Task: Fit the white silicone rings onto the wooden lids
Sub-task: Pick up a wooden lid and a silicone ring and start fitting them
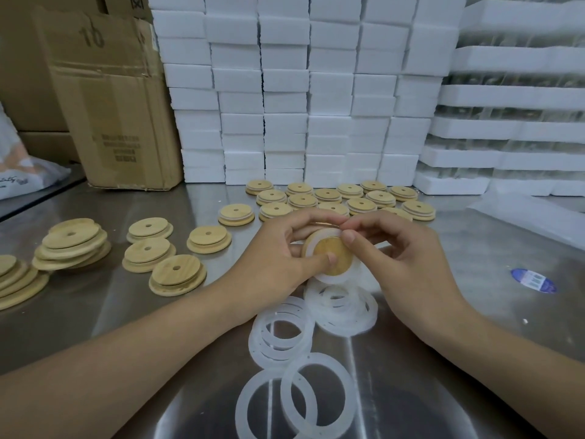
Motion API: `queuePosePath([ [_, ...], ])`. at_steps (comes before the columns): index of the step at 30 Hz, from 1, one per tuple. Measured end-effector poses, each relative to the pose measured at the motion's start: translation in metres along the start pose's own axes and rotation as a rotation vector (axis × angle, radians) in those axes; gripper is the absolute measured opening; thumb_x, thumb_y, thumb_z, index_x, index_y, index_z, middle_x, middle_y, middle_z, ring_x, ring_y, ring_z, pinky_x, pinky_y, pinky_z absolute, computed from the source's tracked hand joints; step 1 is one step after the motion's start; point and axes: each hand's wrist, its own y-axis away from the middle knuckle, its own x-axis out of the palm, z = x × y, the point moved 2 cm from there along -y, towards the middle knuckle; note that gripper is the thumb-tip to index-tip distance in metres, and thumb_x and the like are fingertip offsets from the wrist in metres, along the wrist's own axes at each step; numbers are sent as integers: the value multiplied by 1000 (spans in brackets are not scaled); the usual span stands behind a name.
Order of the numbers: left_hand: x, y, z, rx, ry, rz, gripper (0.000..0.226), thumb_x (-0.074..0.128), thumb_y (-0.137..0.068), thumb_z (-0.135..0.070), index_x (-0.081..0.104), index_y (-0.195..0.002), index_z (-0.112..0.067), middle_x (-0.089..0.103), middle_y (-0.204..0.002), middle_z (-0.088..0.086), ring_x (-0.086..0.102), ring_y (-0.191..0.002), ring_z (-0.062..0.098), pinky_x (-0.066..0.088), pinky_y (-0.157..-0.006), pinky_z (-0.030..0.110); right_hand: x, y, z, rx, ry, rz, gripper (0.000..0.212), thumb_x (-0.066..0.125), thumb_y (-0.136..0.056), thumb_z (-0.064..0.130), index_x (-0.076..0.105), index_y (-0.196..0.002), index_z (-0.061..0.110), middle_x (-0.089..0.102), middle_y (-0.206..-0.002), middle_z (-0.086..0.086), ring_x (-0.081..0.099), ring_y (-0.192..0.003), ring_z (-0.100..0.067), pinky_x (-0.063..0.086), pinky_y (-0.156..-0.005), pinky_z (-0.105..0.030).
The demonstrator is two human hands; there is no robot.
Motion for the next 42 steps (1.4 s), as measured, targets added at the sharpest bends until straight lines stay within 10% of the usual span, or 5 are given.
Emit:
queuePosePath([
  [11, -4, 1, -2, -38, 108, -54, 38, 72, -98, 3, 72, -126, -23, 81, -117, 2, 78, -106, 25, 67, -84, 42, 0, -1, 0, -2, 31, 20, 17, 70, -99, 11, 78, -99, 26, 76, -93, 9, 69, -90, -13, 52, -72, -18],
  [42, -4, 2, -1, -47, 107, -70, 22, 61, -108, -12, 74, -124, -18, 81, -115, 4, 77, -109, 25, 68, -75, 44, -1, -1, -1, 18, -40, 18, 13, 73, -98, 13, 80, -99, 24, 79, -93, 5, 72, -91, -15, 58, -81, -26],
])
